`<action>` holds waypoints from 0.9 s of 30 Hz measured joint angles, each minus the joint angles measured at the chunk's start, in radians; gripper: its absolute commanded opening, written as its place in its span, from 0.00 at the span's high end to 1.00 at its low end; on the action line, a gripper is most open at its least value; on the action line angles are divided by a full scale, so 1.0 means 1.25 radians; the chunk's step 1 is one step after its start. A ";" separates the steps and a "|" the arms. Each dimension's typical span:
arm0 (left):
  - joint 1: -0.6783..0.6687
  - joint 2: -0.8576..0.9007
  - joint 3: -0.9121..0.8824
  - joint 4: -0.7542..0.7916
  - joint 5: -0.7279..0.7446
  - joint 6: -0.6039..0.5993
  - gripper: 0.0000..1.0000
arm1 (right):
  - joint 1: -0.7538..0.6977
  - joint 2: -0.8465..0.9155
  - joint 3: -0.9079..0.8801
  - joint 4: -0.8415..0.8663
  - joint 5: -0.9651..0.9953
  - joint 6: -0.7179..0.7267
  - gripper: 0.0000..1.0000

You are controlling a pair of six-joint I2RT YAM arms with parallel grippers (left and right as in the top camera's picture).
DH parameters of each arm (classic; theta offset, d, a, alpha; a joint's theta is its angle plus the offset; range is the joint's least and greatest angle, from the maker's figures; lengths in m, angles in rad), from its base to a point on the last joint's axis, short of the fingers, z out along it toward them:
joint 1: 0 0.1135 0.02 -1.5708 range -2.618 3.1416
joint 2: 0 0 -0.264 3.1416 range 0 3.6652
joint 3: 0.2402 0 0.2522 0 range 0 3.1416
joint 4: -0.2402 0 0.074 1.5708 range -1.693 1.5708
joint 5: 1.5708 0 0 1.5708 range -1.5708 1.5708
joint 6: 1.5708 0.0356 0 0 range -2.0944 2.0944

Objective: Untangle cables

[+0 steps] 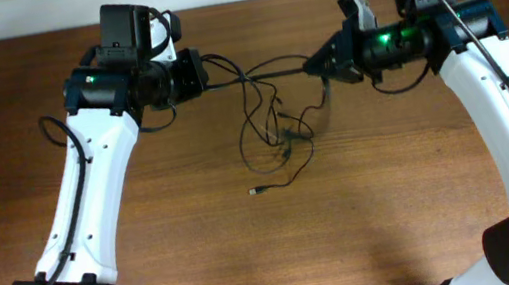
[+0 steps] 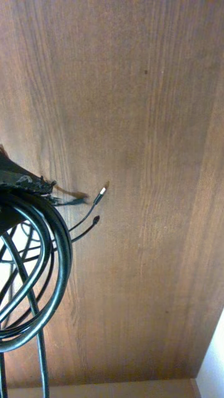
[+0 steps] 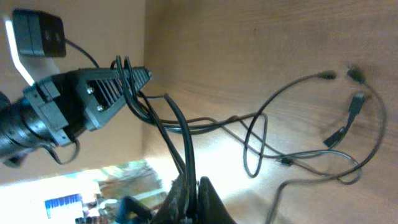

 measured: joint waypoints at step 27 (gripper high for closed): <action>-0.180 0.068 0.150 -0.268 -0.040 0.393 0.24 | -0.075 -0.023 0.003 -0.274 0.671 -0.166 0.04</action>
